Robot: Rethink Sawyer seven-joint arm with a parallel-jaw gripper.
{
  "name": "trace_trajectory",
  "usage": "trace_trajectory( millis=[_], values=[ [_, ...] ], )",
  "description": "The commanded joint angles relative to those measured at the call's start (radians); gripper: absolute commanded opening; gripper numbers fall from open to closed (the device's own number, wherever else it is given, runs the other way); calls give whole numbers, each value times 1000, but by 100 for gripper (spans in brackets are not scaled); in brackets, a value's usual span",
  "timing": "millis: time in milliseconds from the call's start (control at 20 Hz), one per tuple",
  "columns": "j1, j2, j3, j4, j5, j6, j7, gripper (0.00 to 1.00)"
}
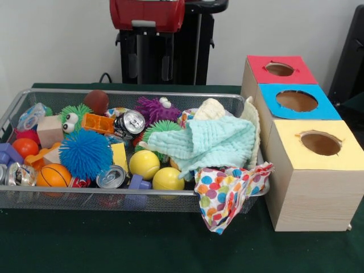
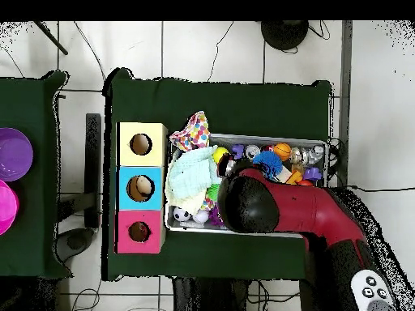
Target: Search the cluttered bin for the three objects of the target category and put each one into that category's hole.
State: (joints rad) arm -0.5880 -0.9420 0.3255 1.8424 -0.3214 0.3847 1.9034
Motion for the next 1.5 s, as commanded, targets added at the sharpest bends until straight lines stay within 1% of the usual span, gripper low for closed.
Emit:
trace_trajectory(
  millis=[50, 100, 200, 300, 400, 500, 600, 750, 1050, 1150, 1300, 1400, 1450, 1500],
  values=[
    [51, 41, -47, -86, 32, 297, 52, 100],
    [57, 64, -50, -110, 29, 297, 56, 100],
    [67, 133, -56, -187, 21, 288, 61, 100],
    [78, 209, -64, -283, 14, 293, 68, 100],
    [109, 268, -95, -374, 5, 295, 111, 100],
    [120, 313, -110, -437, 3, 283, 127, 100],
    [126, 341, -125, -480, 5, 274, 139, 100],
    [126, 366, -137, -529, 5, 268, 130, 100],
    [131, 394, -153, -612, 0, 311, 80, 100],
    [134, 388, -160, -625, -1, 342, 62, 100],
    [147, 377, -172, -663, 1, 418, 42, 100],
    [157, 373, -182, -673, -2, 439, 43, 100],
    [158, 373, -185, -669, -4, 432, 44, 100],
    [158, 374, -189, -647, -8, 409, 48, 100]
  ],
)
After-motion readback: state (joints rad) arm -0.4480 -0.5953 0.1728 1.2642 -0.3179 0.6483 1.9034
